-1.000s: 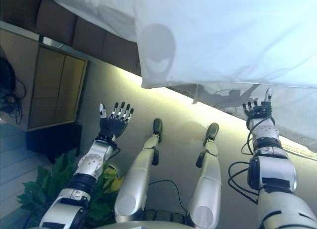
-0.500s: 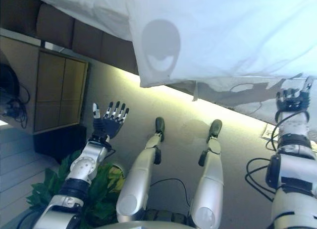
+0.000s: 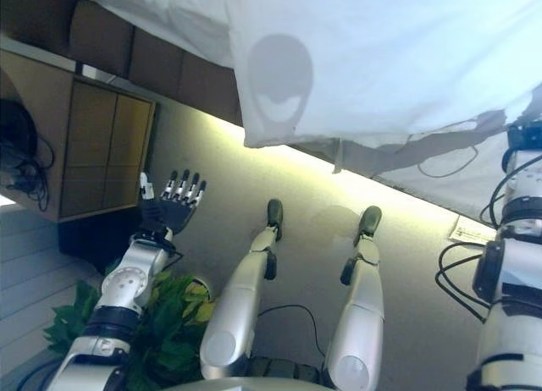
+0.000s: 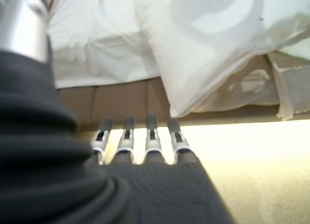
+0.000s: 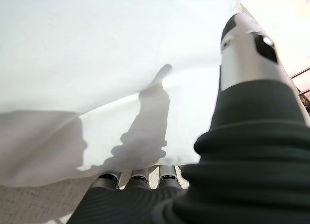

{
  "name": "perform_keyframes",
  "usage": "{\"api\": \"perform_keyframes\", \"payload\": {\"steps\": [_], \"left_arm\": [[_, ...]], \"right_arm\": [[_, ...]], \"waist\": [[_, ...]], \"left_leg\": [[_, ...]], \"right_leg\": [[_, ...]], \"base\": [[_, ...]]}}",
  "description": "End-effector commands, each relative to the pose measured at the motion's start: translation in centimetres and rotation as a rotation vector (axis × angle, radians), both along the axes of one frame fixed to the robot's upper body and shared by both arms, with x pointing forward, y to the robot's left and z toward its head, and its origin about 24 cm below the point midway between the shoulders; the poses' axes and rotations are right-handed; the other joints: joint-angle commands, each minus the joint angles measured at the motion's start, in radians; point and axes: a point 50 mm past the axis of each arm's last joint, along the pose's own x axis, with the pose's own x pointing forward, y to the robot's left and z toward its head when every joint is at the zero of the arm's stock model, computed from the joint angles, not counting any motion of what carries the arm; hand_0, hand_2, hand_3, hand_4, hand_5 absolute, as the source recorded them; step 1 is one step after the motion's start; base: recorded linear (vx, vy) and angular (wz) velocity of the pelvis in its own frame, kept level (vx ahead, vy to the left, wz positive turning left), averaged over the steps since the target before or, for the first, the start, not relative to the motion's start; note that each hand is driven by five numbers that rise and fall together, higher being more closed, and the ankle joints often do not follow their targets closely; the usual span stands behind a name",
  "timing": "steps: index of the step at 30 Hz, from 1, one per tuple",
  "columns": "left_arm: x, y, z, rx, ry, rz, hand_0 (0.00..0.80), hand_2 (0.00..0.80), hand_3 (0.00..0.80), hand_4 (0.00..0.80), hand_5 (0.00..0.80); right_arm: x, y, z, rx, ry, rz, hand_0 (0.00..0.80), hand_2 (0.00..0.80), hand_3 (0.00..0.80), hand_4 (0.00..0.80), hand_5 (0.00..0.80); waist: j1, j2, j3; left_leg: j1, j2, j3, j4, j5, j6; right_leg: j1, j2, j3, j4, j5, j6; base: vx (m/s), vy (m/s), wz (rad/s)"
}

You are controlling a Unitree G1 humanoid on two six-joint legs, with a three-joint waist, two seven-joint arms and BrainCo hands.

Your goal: Make the bed neatly

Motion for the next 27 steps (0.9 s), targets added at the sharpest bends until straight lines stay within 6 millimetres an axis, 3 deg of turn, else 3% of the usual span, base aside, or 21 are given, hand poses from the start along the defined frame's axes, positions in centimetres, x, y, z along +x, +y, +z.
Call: {"api": "perform_keyframes", "payload": {"steps": [1,9,16,22,27], "left_arm": [[-0.4,1.2,0.9,0.004,-0.043,0.032,0.0,0.0,0.0,0.0,0.0],[-0.1,0.6,0.5,0.009,-0.047,0.017,0.0,0.0,0.0,0.0,0.0],[0.1,-0.1,0.5,0.015,-0.055,-0.012,0.0,0.0,0.0,0.0,0.0],[0.5,-1.2,0.3,0.009,-0.062,-0.047,0.0,0.0,0.0,0.0,0.0],[0.7,-2.8,-0.4,0.002,-0.073,-0.08,0.0,0.0,0.0,0.0,0.0]], "right_arm": [[0.4,1.2,7.5,-0.213,-0.195,0.058,0.0,0.0,0.0,0.0,0.0],[1.7,2.7,5.8,-0.228,-0.126,0.163,0.0,0.0,0.0,0.0,0.0],[2.5,3.8,3.6,-0.28,-0.016,0.278,0.0,0.0,0.0,0.0,0.0],[3.5,5.5,0.5,-0.255,0.152,0.387,0.0,0.0,0.0,0.0,0.0],[3.7,6.8,-3.6,-0.198,0.274,0.47,0.0,0.0,0.0,0.0,0.0]], "waist": [[0.022,0.039,0.005],[0.02,0.032,0.005],[0.008,0.048,0.005],[0.0,0.05,0.005],[-0.008,0.057,0.005]], "left_leg": [[-0.045,-0.008,-0.009,-0.033,0.072,-0.01],[-0.052,-0.001,-0.009,-0.041,0.074,-0.011],[-0.076,-0.004,0.0,-0.031,0.077,-0.015],[-0.099,-0.004,0.004,-0.031,0.084,-0.016],[-0.096,-0.005,0.02,-0.042,0.085,-0.018]], "right_leg": [[-0.052,0.039,-0.04,0.148,-0.032,0.01],[-0.067,0.045,-0.042,0.152,-0.034,0.009],[-0.094,0.043,-0.031,0.141,-0.023,0.009],[-0.117,0.051,-0.023,0.114,0.001,0.005],[-0.115,0.049,-0.021,0.087,0.015,0.006]], "base": [[-0.012,-0.07,0.1],[-0.026,-0.018,0.0],[-0.035,0.014,-0.02],[-0.038,0.017,-0.04],[-0.019,0.033,-0.03]]}}
